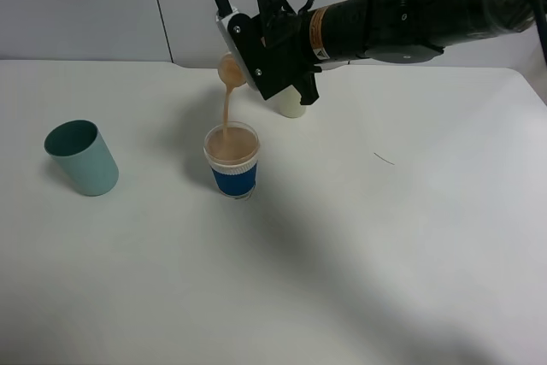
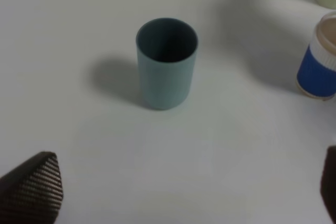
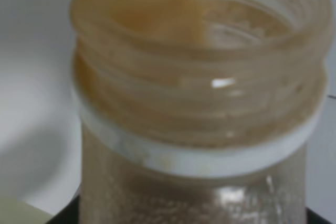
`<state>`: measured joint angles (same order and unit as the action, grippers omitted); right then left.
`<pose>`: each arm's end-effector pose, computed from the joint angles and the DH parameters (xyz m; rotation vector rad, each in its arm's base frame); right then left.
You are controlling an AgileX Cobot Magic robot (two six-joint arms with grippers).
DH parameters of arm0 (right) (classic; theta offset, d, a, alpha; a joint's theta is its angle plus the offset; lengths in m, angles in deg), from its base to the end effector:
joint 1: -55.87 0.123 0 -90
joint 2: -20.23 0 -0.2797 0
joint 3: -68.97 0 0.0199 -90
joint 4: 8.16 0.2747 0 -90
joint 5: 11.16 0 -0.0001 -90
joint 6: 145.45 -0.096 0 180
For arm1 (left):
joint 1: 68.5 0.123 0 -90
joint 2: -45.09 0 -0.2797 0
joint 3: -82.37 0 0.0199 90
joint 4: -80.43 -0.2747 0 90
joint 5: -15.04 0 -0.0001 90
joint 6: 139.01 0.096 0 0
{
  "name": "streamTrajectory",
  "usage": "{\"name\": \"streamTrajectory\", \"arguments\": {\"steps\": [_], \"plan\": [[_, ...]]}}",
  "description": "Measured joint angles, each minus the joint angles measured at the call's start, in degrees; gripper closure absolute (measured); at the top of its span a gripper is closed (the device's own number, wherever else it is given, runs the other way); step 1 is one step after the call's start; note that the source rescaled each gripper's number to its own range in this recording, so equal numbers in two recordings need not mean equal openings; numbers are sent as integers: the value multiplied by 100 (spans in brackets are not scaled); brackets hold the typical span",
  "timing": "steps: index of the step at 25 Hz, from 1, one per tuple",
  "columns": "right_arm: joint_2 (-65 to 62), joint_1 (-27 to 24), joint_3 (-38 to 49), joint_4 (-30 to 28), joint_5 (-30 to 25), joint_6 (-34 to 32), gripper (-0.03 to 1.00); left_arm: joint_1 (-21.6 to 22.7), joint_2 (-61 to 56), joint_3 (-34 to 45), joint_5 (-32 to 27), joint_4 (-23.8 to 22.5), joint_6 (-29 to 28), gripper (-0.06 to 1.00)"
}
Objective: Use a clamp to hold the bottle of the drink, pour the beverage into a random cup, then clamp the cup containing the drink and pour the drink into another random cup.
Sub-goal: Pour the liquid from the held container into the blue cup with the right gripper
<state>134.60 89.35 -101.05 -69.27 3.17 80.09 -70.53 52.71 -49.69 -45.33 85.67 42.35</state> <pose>0.3528 0.2582 0.1962 -1.9972 0.5916 -0.5637 0.0239 -0.0085 0.2901 0.0644 2.0209 -0.1164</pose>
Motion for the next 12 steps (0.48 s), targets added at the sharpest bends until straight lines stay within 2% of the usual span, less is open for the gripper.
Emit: {"name": "streamTrajectory", "arguments": {"steps": [12], "plan": [[0,0,0,0,91,154,97,0,0,0,0,0,0,-6]]}}
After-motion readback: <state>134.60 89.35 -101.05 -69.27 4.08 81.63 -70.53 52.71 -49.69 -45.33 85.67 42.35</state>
